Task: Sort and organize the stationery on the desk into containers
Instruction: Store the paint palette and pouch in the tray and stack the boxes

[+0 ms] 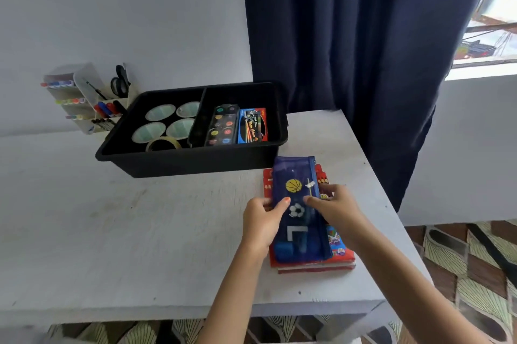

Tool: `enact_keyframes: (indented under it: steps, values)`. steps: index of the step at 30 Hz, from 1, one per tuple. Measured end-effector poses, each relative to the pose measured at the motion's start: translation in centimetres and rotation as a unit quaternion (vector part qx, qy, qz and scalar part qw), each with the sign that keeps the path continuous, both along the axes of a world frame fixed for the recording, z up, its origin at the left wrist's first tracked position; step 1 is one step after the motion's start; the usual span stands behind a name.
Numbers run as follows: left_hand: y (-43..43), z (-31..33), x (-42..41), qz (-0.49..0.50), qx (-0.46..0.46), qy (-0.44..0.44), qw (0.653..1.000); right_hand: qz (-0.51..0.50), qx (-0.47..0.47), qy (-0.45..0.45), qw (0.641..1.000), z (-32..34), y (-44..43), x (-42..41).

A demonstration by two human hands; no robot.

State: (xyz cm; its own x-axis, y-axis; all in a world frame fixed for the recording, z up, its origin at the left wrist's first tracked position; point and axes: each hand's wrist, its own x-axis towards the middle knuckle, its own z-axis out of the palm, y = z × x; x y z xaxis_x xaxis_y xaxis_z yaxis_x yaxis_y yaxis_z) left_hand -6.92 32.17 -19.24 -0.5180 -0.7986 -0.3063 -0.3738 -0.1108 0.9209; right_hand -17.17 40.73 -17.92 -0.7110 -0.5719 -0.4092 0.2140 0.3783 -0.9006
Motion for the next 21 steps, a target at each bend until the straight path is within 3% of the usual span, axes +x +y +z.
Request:
enact_keyframes:
  steps: [3,6,12,21]
  values:
    - [0.5,1.0,0.6,0.003,0.118,0.068,0.991,0.004,-0.026,-0.059,0.998,0.0,0.8,-0.2]
    - [0.9,1.6,0.9,-0.004,0.158,0.098,0.983,-0.008,-0.052,-0.071,0.996,0.5,1.6,0.0]
    - [0.2,3.2,0.4,-0.041,0.153,0.163,0.974,-0.067,-0.124,-0.086,0.986,2.2,1.4,0.5]
    - [-5.0,7.4,-2.0,0.011,0.087,0.249,0.965,-0.042,-0.208,-0.017,0.977,7.3,-4.6,-1.4]
